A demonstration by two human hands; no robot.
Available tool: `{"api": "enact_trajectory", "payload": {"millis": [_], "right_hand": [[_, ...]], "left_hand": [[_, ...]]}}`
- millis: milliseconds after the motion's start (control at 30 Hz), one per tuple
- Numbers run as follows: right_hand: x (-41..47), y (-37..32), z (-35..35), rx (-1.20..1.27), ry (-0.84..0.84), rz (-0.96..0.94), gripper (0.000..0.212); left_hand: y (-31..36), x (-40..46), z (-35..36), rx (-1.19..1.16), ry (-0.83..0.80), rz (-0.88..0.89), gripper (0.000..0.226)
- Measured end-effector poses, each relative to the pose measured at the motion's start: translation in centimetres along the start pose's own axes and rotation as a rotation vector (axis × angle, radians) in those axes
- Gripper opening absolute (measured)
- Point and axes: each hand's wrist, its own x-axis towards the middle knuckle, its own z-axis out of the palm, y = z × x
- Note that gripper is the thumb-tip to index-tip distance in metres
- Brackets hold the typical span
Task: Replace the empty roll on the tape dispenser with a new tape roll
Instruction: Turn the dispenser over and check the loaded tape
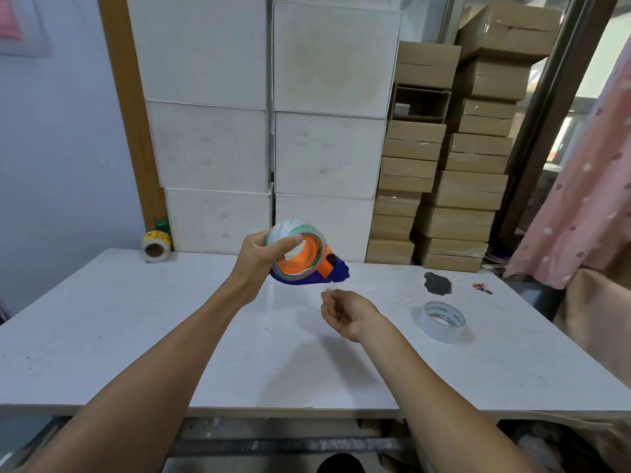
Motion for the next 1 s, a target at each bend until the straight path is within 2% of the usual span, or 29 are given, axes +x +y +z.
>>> {"api": "enact_trajectory", "payload": {"millis": [133, 200, 300, 400, 567, 733, 867, 1000], "right_hand": [[-0.7, 0.2, 0.7, 0.055, -0.116, 0.06, 0.011], [-1.1, 0.3, 1.3, 0.083, -0.169, 0.056, 0.011], [-1.7, 0.4, 2.2, 0.18, -0.266, 0.009, 0.013], [-2.1, 0.5, 2.8, 0.331, -0.368, -0.029, 0.028], [-2.1, 0.5, 3.8, 0.418, -0.424, -0.068, 0.052], [-2.4, 1.0, 4.6, 0.567, -0.575, -0.061, 0.058], [-2.5, 0.7, 4.8, 0.6, -0.608, -0.123, 0.064], [-2.1, -0.1, 4.7, 0.585, -0.517, -0.231, 0.064]], "left_hand": [[-0.2, 0.0, 0.0, -0.02, 0.029, 0.018, 0.062], [-0.4, -0.1, 0.2, -0.043, 0.038, 0.018, 0.063], [-0.4, -0.3, 0.5, -0.073, 0.043, 0.002, 0.049], [-0.2, -0.2, 0.8, -0.084, 0.029, -0.014, 0.034], [0.6, -0.4, 1.9, -0.149, 0.031, -0.043, 0.036], [0.2, -0.9, 4.0, -0.243, 0.102, -0.062, 0.016], [0.5, -1.0, 5.2, -0.374, 0.158, -0.129, 0.033], [0.6, -0.9, 5.8, -0.572, 0.205, -0.239, 0.041]]}}
